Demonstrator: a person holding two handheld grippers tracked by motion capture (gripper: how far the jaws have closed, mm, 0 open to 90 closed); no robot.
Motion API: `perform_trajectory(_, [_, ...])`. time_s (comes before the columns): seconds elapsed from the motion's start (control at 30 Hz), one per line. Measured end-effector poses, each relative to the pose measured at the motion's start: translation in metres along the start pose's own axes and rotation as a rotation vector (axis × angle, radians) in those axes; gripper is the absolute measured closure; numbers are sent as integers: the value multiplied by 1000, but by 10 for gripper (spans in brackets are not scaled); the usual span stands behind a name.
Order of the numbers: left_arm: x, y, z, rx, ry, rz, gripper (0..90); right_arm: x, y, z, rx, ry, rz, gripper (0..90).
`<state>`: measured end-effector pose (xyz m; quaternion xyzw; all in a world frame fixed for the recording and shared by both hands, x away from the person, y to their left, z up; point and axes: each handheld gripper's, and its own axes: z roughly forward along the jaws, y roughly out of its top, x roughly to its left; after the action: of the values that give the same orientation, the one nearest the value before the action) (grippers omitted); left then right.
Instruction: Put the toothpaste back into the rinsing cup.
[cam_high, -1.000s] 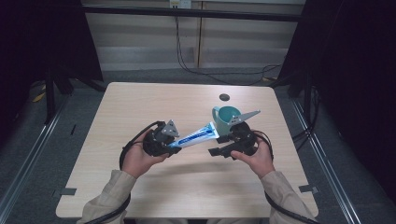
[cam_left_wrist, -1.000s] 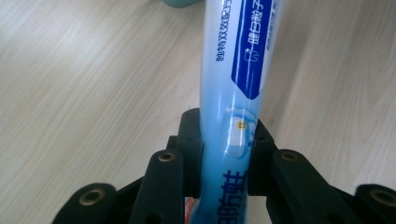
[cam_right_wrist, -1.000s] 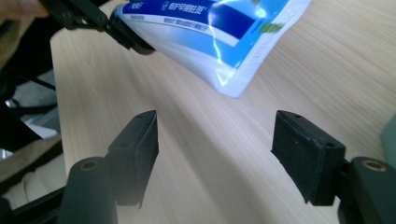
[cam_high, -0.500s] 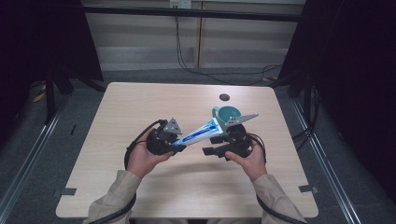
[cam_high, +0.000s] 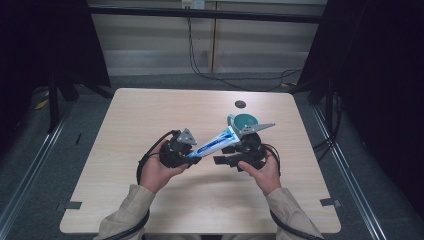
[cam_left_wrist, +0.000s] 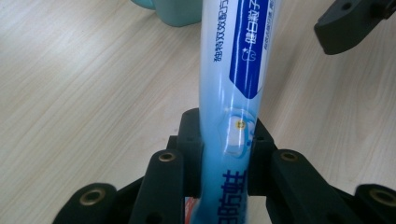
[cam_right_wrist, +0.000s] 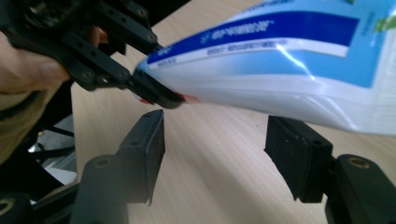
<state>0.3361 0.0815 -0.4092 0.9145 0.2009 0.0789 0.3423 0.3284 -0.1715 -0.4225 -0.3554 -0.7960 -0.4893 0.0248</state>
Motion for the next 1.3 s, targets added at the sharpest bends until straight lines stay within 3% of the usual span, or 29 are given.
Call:
perform_trajectory(0.23, [-3,1,4,-5,-4,-24,738,-3,2,-1,-62,8,60,430])
perform_trajectory(0.43, [-3,2,4,-24,-8,-51,737,-4,4,-3,-105,-14,102,461])
perform_trajectory(0.5, [-4,3,3,-27,8,-51,737,-4,5,-4,-123,-16,116,462])
perform_trajectory(0.83, [-9,7,3,-42,3,-82,733,-3,8,-4,-187,1,176,449])
perform_trajectory(1.0, [-16,10,7,-20,7,-61,731,-6,8,-3,-215,22,233,457])
perform_trajectory(1.3, [-27,16,18,-3,-4,-33,713,-7,12,-3,-225,13,310,486])
